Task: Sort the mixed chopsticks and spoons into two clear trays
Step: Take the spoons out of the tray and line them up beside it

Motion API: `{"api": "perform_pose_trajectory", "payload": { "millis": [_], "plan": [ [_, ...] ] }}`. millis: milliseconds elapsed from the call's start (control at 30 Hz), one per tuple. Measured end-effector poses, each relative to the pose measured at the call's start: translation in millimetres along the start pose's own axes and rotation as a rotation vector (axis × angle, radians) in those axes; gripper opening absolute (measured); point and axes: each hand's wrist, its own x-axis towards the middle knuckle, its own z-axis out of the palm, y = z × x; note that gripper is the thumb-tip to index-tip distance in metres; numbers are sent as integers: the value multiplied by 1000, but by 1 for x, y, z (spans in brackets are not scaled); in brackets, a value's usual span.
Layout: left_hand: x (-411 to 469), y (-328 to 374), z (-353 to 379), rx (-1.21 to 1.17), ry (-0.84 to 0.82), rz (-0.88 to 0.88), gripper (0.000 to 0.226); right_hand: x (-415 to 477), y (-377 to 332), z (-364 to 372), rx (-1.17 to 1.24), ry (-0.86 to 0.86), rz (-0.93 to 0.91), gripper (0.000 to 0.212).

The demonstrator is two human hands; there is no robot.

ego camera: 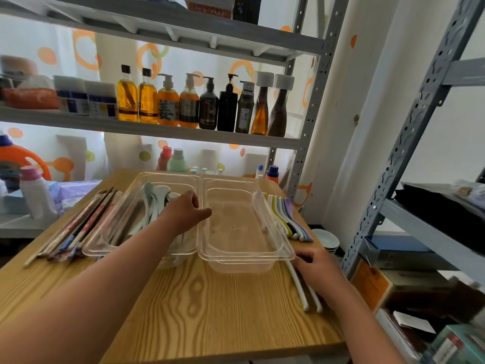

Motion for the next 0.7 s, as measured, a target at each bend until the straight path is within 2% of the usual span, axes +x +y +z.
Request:
{"api": "perform_pose_trajectory", "payload": {
  "millis": [133, 433, 700],
  "plan": [
    [0, 0, 0, 2, 3, 4, 29, 1, -4, 5, 29, -23, 15, 17],
    [0, -1, 2, 16, -4, -4, 28, -3, -6, 8, 72, -10, -5, 20],
    [-1, 0, 1, 5, -18, -12, 29, -2, -5, 12, 25, -2, -43, 15]
  ]
}}
